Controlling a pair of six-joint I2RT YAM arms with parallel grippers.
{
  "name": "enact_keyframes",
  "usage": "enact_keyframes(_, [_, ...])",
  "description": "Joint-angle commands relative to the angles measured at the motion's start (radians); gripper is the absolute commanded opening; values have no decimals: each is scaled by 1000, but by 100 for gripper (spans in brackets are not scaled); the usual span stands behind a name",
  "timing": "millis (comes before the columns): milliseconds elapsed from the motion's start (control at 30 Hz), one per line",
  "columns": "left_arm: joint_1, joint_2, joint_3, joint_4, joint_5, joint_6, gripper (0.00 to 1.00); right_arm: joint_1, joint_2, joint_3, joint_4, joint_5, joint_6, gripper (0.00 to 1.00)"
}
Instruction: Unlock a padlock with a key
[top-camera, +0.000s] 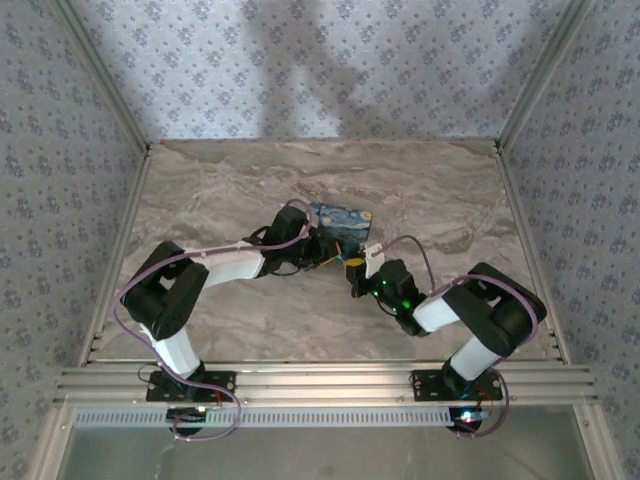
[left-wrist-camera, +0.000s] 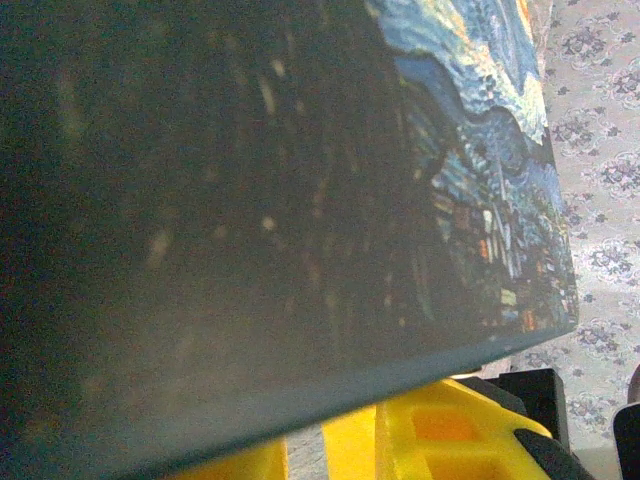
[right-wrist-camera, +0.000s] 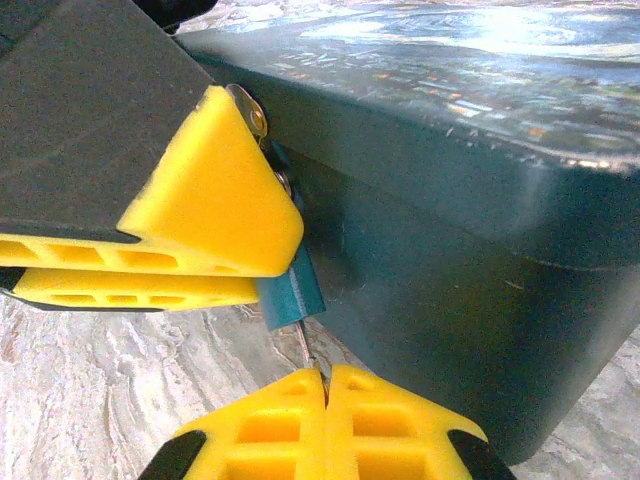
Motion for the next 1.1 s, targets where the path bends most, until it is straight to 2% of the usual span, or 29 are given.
enact_keyframes(0, [-32,-32,20,-7,32,-19,22,14,-32,-1,95,7,-10,0])
enact_keyframes(1067, [-32,-33,15,-20,6,-17,22,27,-64,-33,54,31,-19,0])
